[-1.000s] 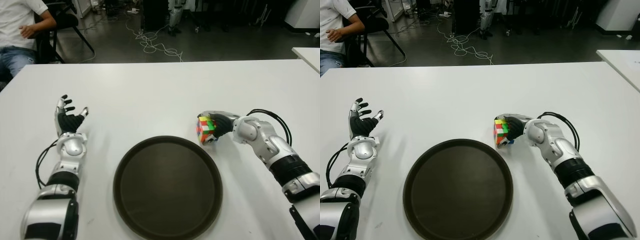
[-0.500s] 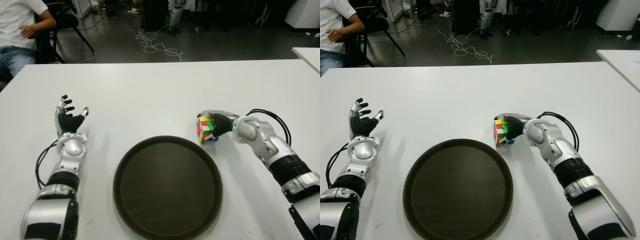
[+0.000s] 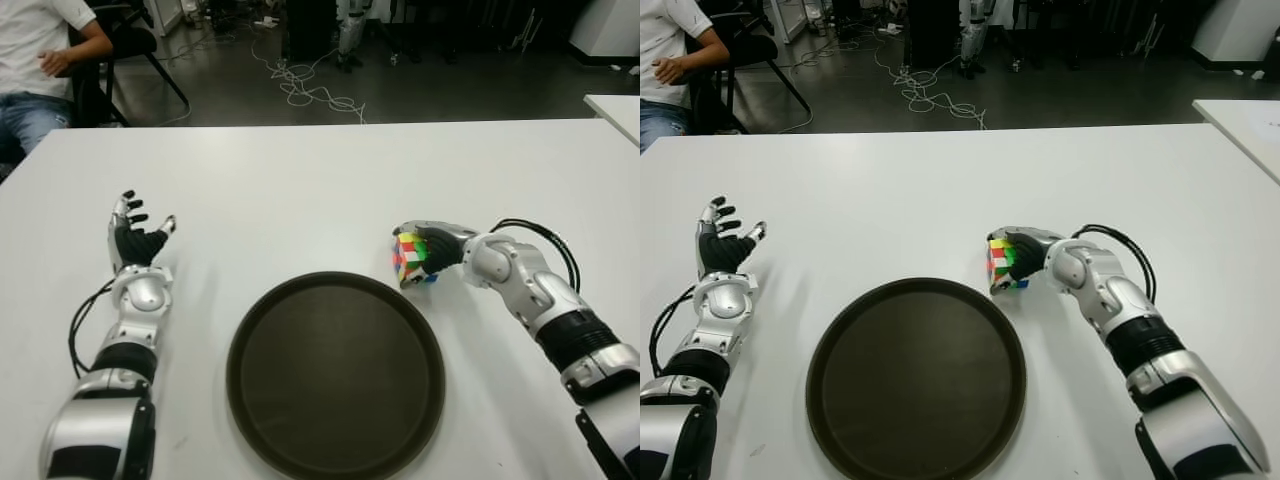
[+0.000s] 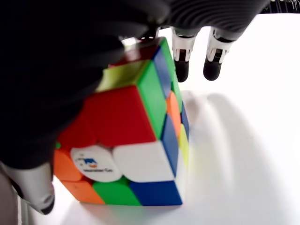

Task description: Pick up the Rubik's Cube and put it in the plate

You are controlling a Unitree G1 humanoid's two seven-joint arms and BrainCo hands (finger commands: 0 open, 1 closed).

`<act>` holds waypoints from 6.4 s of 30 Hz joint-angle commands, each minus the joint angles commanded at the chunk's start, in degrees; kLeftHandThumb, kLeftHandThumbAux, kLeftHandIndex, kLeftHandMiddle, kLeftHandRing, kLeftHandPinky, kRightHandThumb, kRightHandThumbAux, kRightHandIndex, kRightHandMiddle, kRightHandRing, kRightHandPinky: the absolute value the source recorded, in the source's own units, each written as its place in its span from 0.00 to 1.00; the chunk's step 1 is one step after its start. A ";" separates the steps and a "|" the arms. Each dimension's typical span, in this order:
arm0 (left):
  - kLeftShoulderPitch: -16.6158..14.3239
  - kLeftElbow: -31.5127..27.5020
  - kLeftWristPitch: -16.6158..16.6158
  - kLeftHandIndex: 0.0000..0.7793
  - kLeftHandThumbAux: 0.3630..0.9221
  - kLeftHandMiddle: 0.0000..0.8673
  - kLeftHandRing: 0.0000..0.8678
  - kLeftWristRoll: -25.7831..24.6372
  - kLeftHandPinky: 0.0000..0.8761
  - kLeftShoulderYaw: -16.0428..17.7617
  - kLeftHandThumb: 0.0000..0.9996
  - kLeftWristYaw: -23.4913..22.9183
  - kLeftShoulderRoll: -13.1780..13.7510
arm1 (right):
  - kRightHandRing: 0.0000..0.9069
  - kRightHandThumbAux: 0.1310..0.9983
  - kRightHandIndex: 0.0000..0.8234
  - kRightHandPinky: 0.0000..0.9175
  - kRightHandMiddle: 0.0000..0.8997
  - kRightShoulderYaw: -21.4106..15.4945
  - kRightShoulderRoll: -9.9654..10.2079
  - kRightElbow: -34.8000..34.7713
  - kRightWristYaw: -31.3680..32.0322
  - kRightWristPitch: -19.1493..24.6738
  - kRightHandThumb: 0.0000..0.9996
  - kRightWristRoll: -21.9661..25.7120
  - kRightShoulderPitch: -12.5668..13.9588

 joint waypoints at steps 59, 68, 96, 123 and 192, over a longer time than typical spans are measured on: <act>0.21 -0.17 0.07 0.16 0.77 0.72 0.89 -0.83 0.90 0.49 0.00 -1.21 0.06 | 0.79 0.68 0.52 0.76 0.79 -5.57 2.67 9.05 -26.43 -13.16 0.70 3.36 1.32; 0.44 -0.53 -0.67 0.16 0.76 0.41 0.50 -0.49 0.55 0.22 0.00 -1.02 0.08 | 0.87 0.67 0.53 0.85 0.88 -9.48 4.70 9.48 -27.28 -13.28 0.71 8.27 2.25; 0.33 -0.39 -0.38 0.17 0.77 0.25 0.31 0.34 0.40 -0.15 0.01 0.28 0.17 | 0.87 0.67 0.53 0.84 0.88 -11.40 5.18 9.35 -23.69 -13.58 0.72 11.63 2.49; 0.34 -0.35 -1.03 0.18 0.77 0.23 0.28 0.17 0.38 -0.19 0.02 -0.03 0.00 | 0.88 0.67 0.53 0.86 0.89 -13.13 5.55 8.74 -23.82 -14.94 0.71 13.51 3.06; -0.09 0.59 -1.61 0.16 0.74 0.22 0.25 -0.53 0.30 0.20 0.07 -0.11 -0.23 | 0.91 0.68 0.53 0.89 0.89 -16.63 12.73 -26.28 5.27 1.47 0.70 37.11 14.39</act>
